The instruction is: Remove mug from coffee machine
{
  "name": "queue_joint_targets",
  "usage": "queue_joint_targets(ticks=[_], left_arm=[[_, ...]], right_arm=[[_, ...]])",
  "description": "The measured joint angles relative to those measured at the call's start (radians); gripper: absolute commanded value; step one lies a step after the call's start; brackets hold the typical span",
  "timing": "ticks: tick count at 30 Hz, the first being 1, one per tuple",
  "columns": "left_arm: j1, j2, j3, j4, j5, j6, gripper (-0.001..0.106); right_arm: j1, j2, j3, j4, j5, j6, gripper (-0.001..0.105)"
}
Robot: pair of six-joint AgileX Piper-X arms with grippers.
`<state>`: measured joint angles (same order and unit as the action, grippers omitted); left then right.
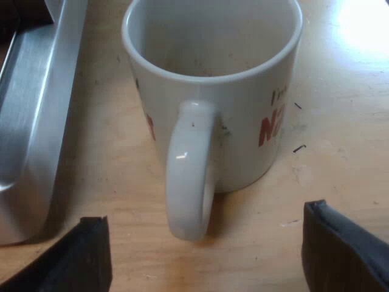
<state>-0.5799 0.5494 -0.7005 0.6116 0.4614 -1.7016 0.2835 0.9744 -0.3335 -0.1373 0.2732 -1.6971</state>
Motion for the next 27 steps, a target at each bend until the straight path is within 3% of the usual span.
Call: queue_joint_targets(ticks=[5,12,16,21,22,27], left_arm=[[0.0,0.0,0.0,-0.017,-0.001,-0.023,0.087],[0.0,0.0,-0.014,-0.024,-0.03,-0.082,0.087],[0.0,0.0,-0.045,-0.024,-0.067,-0.083,0.087],[0.01,0.016,-0.094,-0.024,-0.105,-0.086,0.087],[0.017,0.018,-0.104,-0.029,-0.11,-0.086,0.087],[0.273,0.073,-0.18,-0.038,-0.066,-0.126,0.087]], right_arm=[[0.0,-0.14,-0.008,0.157,-0.016,0.006,0.067],[0.0,-0.368,-0.14,0.398,-0.022,0.016,0.066],[0.0,-0.417,-0.193,0.483,-0.022,0.016,0.066],[0.0,-0.418,-0.301,0.75,-0.067,0.016,0.066],[0.0,-0.377,-0.386,0.801,-0.069,0.016,0.066],[0.0,-0.275,-0.502,0.801,-0.069,-0.008,0.066]])
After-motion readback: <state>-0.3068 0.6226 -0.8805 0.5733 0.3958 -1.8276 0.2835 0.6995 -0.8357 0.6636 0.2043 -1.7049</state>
